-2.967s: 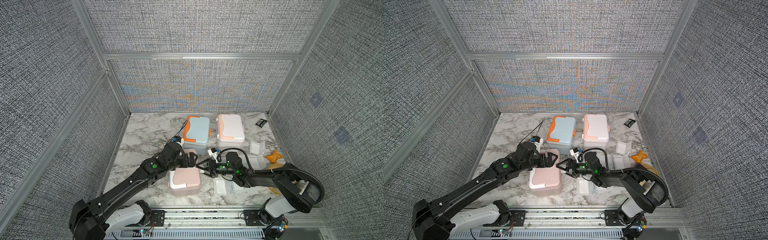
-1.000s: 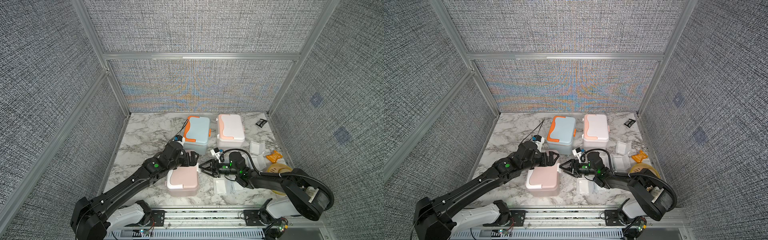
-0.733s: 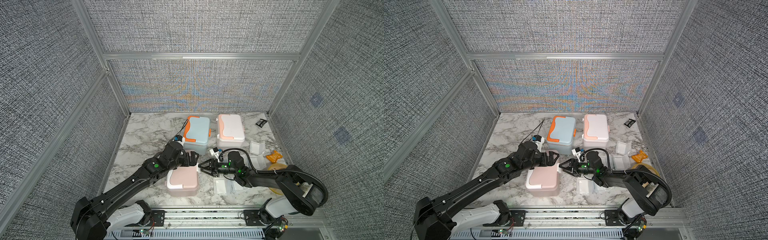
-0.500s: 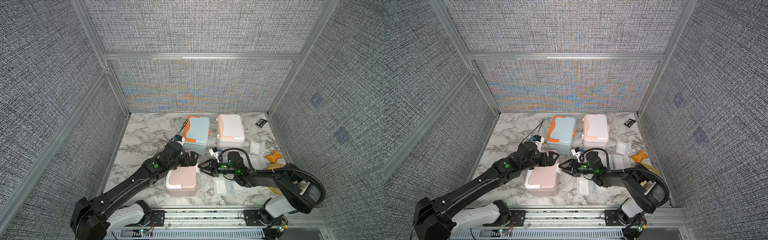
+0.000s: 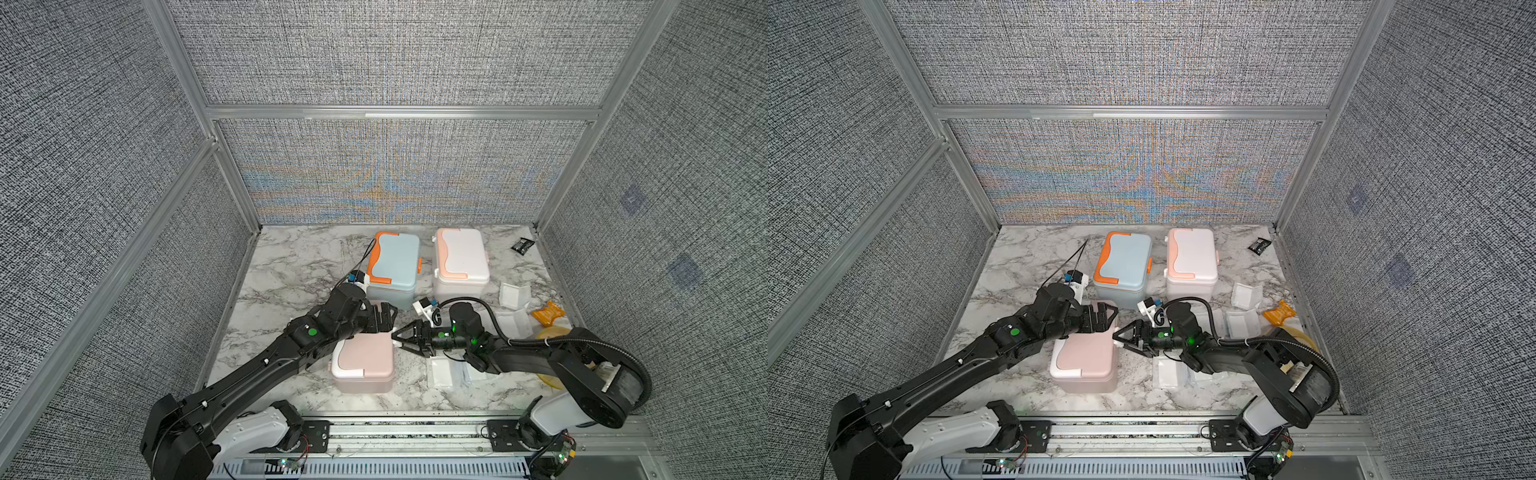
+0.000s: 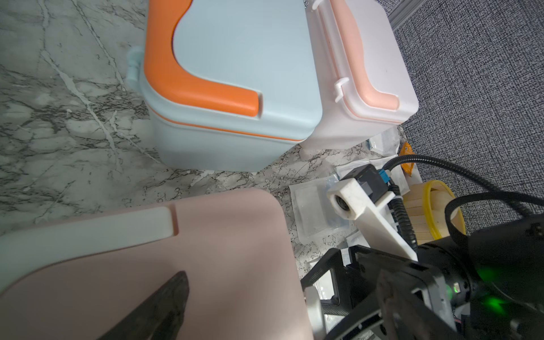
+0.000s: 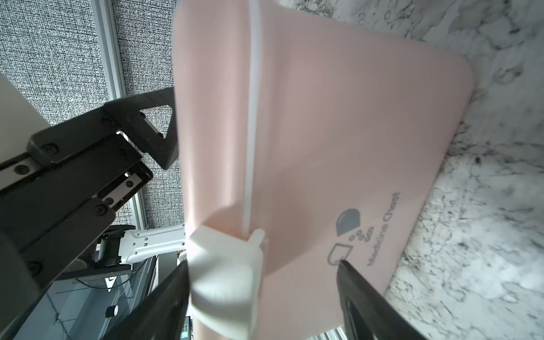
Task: Open first aid kits and take out gauze
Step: Fasten the fastener of the first aid kit.
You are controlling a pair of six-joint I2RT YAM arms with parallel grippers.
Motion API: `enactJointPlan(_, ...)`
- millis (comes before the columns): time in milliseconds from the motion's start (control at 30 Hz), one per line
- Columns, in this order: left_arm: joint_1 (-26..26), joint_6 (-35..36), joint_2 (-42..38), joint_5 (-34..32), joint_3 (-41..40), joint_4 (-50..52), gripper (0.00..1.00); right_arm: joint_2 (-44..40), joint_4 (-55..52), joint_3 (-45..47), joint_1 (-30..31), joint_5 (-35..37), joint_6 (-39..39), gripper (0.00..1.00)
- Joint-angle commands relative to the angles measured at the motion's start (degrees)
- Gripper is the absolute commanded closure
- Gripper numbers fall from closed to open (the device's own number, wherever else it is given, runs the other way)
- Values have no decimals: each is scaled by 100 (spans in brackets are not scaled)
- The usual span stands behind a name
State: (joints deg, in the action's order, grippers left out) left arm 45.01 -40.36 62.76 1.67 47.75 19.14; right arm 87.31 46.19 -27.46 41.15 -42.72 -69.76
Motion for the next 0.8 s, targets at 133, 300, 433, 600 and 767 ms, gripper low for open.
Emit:
enactJointPlan(133, 1, -36, 8, 53, -53, 521, 1, 16, 160, 48, 11, -21, -19, 23)
enactJointPlan(300, 2, -51, 4, 46, -48, 512, 1, -125, 320, 32, 20, -61, -81, 12)
enactJointPlan(433, -1, -44, 11, 39, -62, 503, 1, -486, 2, 57, 8, -11, 95, 1)
enactJointPlan(600, 3, -26, 8, 10, -56, 551, 1, -1126, -1265, 51, -44, 309, 591, 5)
enactJointPlan(767, 2, 2, -71, -61, -102, 618, 0, -1514, -2291, -141, -65, 547, 1027, 18)
